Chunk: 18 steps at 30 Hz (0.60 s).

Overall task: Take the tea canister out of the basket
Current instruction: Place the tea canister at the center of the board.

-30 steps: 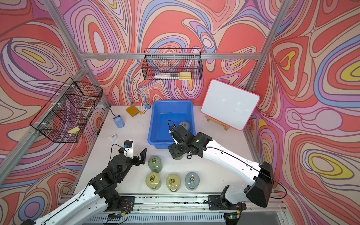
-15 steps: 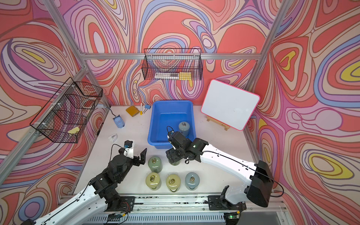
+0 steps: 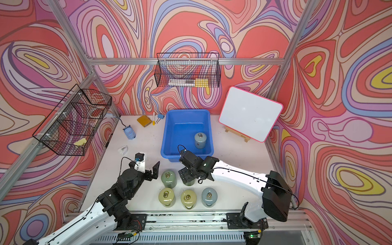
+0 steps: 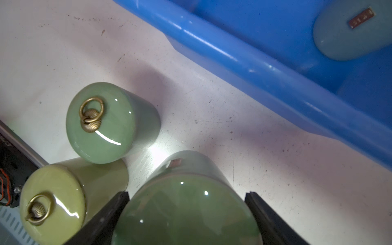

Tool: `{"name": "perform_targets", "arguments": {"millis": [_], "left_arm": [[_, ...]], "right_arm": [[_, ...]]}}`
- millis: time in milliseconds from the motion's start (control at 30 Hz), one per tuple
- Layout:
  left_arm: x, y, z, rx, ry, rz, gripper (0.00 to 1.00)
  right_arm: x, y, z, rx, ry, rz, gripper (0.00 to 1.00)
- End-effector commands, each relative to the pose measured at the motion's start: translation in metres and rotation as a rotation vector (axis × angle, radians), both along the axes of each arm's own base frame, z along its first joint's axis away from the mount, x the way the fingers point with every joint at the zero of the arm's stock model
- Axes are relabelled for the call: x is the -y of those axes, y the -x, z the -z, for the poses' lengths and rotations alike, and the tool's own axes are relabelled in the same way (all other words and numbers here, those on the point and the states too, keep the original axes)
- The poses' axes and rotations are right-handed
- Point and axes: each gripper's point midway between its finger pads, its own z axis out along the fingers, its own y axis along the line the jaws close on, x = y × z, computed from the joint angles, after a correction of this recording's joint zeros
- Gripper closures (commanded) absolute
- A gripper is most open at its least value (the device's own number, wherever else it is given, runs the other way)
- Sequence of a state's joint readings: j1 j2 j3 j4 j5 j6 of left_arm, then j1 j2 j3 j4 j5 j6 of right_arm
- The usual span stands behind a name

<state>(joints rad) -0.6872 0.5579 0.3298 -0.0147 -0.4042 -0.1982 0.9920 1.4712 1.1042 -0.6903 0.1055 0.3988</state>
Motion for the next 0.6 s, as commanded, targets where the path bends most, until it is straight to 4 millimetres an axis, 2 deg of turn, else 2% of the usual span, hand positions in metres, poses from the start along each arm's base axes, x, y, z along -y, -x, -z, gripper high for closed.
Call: {"name": "perform_targets", "arguments": {"millis": [0,233,567], "left_arm": [[-0.003,-0.001,-0.001,0.013,0.001,-0.016,0.01],[-0.004,0.0,-0.001,0.017,0.003,-0.019,0.01],[-0.004,0.0,-0.002,0.019,0.006,-0.017,0.01]], "right_arm": [[-0.012,-0.01,-0.003,0.058,-0.037,0.036,0.38],[-0.016,-0.009,0.016,0.06,-0.044,0.074,0.37],[-0.011,-0.013,0.041,0.056,0.005,0.115,0.35]]}}
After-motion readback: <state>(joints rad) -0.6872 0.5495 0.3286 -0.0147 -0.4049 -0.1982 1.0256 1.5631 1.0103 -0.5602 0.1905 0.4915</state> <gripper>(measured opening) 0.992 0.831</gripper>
